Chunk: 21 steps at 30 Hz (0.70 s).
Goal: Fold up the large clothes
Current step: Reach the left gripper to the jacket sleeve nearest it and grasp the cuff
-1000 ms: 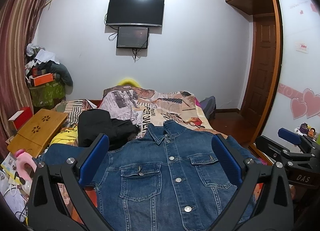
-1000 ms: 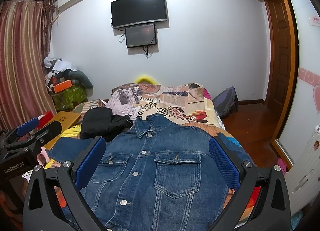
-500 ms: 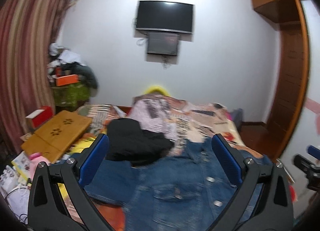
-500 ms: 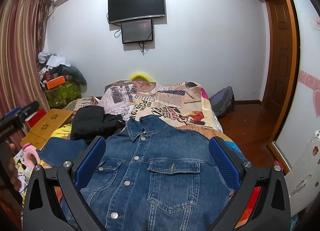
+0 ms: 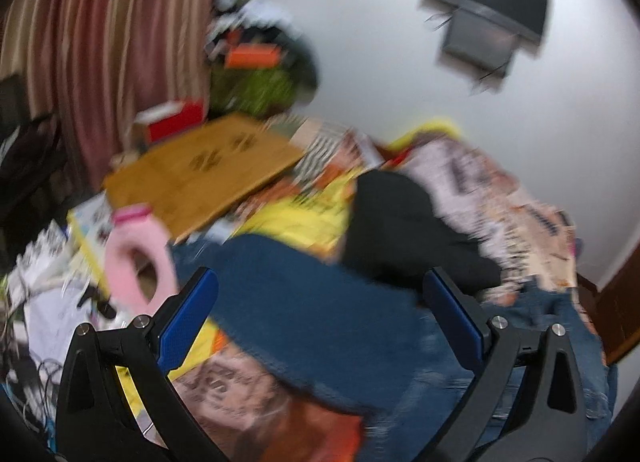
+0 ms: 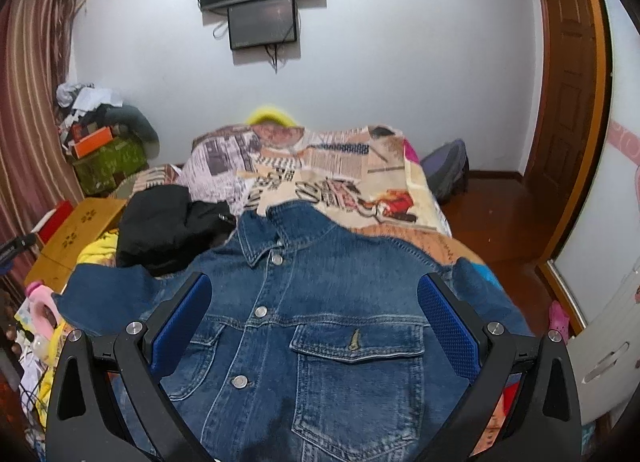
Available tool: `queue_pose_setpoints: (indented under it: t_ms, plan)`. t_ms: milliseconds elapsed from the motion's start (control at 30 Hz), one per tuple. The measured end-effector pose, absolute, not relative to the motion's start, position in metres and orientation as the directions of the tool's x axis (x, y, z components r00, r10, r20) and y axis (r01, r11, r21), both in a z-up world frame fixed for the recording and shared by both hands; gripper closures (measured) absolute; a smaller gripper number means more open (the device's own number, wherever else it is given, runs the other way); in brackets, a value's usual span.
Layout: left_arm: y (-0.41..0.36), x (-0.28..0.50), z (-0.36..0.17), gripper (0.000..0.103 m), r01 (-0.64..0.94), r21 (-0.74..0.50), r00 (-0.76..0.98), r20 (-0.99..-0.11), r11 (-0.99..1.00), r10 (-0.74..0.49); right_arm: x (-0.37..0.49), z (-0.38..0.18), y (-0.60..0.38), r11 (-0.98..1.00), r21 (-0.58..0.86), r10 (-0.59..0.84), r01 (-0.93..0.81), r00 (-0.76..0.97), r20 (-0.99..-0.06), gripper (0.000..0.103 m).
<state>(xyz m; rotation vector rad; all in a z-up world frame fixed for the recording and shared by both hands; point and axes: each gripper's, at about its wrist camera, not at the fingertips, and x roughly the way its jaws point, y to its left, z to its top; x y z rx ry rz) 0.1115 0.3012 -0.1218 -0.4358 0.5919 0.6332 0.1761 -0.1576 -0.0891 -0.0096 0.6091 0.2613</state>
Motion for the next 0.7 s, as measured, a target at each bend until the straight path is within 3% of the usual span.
queue_pose_setpoints:
  t_ms: [233,367,467,700]
  plan:
    - [0.377,0.112,-0.206,0.000,-0.720,-0.304,0.570,-0.772,0.623,0.282,0.190,-0.110,-0.150,0.968,0.060,0.223,-0.243,0.729,-0.647,0.001]
    - [0.402,0.105,-0.246,0.010,-0.738,-0.396,0.552,-0.820,0.547,0.151,0.196,-0.117,-0.147,0.969,0.052,0.213,-0.242,0.707,-0.675,0.001]
    - [0.409,0.105,-0.264,0.019,-0.753,-0.431,0.539,-0.837,0.498,0.092,0.200,-0.120,-0.145,0.969,0.049,0.209,-0.243,0.695,-0.688,0.001]
    - [0.421,0.112,-0.291,0.026,-0.746,-0.495,0.558,-0.829,0.446,0.014,0.207,-0.125,-0.137,0.965,0.048,0.216,-0.258,0.680,-0.700,0.001]
